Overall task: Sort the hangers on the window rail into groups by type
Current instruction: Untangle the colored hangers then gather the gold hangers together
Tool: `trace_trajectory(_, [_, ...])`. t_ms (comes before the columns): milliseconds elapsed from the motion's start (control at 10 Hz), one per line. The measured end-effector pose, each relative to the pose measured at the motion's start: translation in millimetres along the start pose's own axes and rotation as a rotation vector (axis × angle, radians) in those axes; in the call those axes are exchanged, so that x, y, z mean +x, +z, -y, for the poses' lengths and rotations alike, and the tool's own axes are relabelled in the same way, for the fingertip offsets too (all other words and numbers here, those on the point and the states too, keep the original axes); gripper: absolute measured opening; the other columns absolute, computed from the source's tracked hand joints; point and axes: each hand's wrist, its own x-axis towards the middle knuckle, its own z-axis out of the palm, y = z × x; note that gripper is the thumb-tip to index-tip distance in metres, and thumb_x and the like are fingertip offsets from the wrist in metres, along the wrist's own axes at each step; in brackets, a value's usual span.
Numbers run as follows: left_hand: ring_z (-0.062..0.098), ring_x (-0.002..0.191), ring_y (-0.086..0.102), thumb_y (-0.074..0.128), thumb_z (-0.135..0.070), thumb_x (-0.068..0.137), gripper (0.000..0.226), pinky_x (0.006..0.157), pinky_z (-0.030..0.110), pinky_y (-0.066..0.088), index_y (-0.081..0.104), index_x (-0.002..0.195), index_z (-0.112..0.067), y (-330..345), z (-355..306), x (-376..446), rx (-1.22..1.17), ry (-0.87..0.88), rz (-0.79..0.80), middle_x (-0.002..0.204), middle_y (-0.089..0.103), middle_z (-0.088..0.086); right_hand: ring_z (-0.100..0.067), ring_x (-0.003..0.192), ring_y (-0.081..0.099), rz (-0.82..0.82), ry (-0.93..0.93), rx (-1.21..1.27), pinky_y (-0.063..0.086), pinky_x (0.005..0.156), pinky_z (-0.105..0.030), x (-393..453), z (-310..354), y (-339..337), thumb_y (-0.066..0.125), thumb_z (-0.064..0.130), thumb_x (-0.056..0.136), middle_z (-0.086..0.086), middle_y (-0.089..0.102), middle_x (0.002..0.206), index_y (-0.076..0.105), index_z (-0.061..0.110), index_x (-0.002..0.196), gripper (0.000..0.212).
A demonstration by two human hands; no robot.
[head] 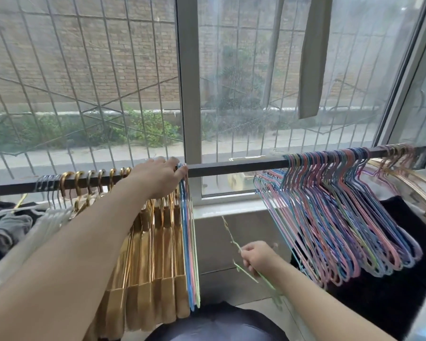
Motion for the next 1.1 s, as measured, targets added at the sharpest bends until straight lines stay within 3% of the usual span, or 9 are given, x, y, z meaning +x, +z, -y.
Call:
trace_trajectory(300, [0.034,0.155,0.021,0.012,-0.069,0.103,0.075,0.127,0.055,0.014,0.019,0.163,-0.024,4,-2,3,0.049,-0.012,0.002,0.169,0.023,0.011,-0.005,0.033,0.035,-0.011,0.241,0.067,0.026,0.041,-0.014,-36,-127,2,0.048,0.007,0.105,0.001,0.047,0.049,0.059,0.005,0.093,0.016])
trace_trajectory(400, [0.036,0.157,0.014,0.017,-0.06,0.107,0.066,0.128,0.054,0.005,0.015,0.163,-0.026,10,-13,-4,0.087,-0.011,-0.143,0.169,0.02,0.014,-0.005,0.031,0.035,-0.031,0.234,0.112,0.026,0.037,-0.012,-47,-133,1,0.049,0.007,0.105,-0.002,0.048,0.055,0.061,0.006,0.099,0.013])
trace_trajectory(500, [0.03,0.147,0.034,0.038,-0.042,0.106,0.056,0.123,0.047,0.025,0.035,0.158,-0.023,31,-68,-50,-0.321,0.109,-0.427,0.157,0.042,0.012,-0.007,0.037,0.04,-0.004,0.198,0.052,0.032,0.039,-0.017,-61,-141,9,0.05,0.007,0.103,-0.002,0.053,0.057,0.062,0.004,0.102,0.012])
trace_trajectory(600, [0.015,0.123,0.057,0.049,-0.034,0.103,0.04,0.108,0.035,0.043,0.059,0.139,-0.022,57,-118,-119,-0.71,0.261,-0.463,0.132,0.065,-0.003,-0.009,0.037,0.047,0.085,0.206,-0.099,0.039,0.04,-0.02,-75,-151,21,0.044,-0.002,0.101,-0.012,0.056,0.068,0.056,0.004,0.095,0.014])
trace_trajectory(700, [0.008,0.111,0.063,0.05,-0.034,0.099,0.034,0.099,0.03,0.049,0.068,0.126,-0.024,147,-147,-193,-0.768,0.348,-0.021,0.12,0.07,-0.011,-0.019,0.057,0.063,0.139,0.238,-0.363,0.054,0.055,-0.03,-91,-175,27,0.046,0.004,0.098,-0.01,0.065,0.078,0.057,0.014,0.09,0.017])
trace_trajectory(800, [0.017,0.132,0.05,0.056,-0.033,0.1,0.055,0.101,0.036,0.047,0.04,0.153,-0.03,267,-127,-217,-0.607,0.247,0.438,0.153,0.041,-0.006,-0.018,0.067,0.071,0.245,0.18,-0.604,0.06,0.065,-0.03,-103,-199,8,0.053,0.006,0.097,-0.01,0.075,0.089,0.063,0.017,0.094,0.015])
trace_trajectory(900, [0.021,0.148,0.031,0.062,-0.033,0.097,0.068,0.118,0.034,0.032,0.033,0.158,-0.029,308,-97,-240,-0.471,0.193,0.476,0.161,0.03,-0.001,-0.016,0.06,0.067,0.395,0.145,-0.706,0.052,0.059,-0.023,-112,-219,3,0.049,0.001,0.092,-0.001,0.07,0.073,0.069,0.013,0.086,0.024])
trace_trajectory(1000, [0.006,0.108,0.062,0.069,-0.035,0.097,0.043,0.087,0.012,0.045,0.061,0.138,-0.03,321,-69,-256,-0.647,0.085,0.737,0.124,0.063,-0.018,-0.004,0.067,0.068,0.466,0.078,-0.758,0.058,0.072,-0.028,-114,-234,9,0.054,0.008,0.094,0.007,0.072,0.073,0.071,0.021,0.082,0.026])
trace_trajectory(1100, [0.003,0.099,0.068,0.063,-0.042,0.1,0.021,0.092,0.024,0.053,0.073,0.117,-0.033,333,-58,-262,-0.677,0.087,0.807,0.11,0.074,-0.016,0.001,0.072,0.066,0.458,0.021,-0.801,0.05,0.067,-0.021,-117,-239,13,0.054,0.014,0.097,0.011,0.073,0.079,0.075,0.023,0.09,0.024])
